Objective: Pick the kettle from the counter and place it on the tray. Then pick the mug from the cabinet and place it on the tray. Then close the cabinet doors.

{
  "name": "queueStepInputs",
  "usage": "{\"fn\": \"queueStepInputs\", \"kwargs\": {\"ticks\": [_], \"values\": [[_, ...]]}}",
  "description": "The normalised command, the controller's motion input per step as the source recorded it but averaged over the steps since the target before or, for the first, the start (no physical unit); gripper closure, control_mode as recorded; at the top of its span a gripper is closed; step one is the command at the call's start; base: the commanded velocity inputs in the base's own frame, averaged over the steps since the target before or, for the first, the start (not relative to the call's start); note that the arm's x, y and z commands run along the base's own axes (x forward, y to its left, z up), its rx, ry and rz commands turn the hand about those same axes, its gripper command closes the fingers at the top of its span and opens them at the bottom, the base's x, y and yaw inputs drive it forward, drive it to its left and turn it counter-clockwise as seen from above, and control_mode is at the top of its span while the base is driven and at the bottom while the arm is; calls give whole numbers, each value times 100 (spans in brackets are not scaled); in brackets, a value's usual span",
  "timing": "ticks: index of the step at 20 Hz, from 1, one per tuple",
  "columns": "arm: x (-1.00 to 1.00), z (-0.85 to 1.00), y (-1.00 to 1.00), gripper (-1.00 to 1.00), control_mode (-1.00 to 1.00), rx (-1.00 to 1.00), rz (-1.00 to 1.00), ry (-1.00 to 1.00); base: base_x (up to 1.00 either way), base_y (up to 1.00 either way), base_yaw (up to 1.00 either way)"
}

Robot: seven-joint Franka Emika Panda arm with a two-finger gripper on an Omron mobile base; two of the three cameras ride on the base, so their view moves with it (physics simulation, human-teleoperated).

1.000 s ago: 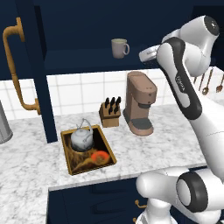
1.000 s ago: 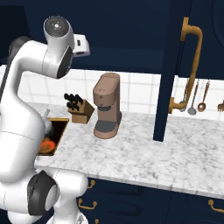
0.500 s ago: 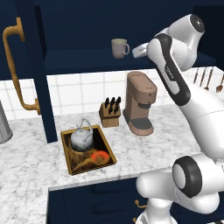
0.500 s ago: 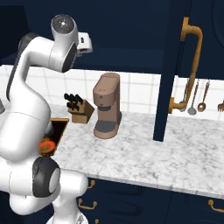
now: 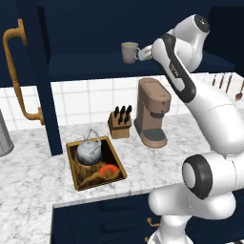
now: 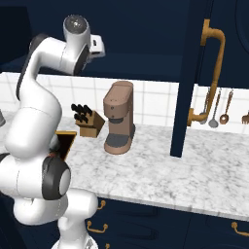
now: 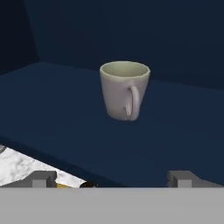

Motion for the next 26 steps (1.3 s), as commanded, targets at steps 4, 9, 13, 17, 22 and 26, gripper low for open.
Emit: {"fn": "queueStepInputs", "kwargs": {"ticks": [4, 9, 13, 17, 22, 26], "values": [[34, -12, 9, -100, -100, 0, 1, 11, 0, 0, 0], [47, -7, 3, -100, -100, 5, 3, 8, 0, 0, 0], [44, -9, 1, -100, -100, 6, 2, 2, 0, 0, 0], [34, -8, 5, -100, -100, 3, 3, 0, 0, 0, 0], [37, -4, 8, -100, -100, 2, 1, 0, 0, 0, 0], [33, -3, 6, -100, -100, 2, 1, 0, 0, 0, 0]]}}
